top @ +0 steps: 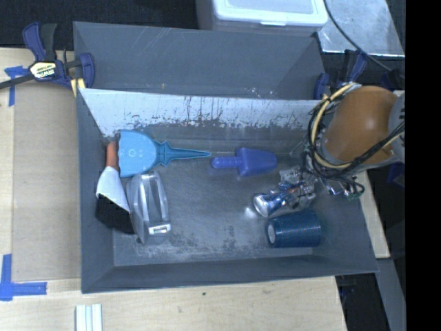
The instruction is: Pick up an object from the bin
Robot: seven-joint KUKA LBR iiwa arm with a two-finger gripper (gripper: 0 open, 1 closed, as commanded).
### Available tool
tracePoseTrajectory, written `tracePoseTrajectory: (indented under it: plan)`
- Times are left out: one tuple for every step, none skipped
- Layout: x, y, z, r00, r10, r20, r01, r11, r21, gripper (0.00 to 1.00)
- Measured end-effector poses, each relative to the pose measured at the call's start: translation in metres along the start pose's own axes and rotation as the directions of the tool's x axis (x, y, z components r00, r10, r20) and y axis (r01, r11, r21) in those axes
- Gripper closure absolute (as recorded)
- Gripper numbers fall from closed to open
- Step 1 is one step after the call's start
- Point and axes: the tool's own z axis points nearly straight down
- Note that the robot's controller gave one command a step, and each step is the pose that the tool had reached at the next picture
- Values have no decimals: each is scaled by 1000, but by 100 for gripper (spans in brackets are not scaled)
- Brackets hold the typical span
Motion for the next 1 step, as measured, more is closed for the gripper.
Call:
tracePoseTrajectory:
  plan:
    - [-24, 11, -116, 997, 83, 3, -83, 997, -1, 100]
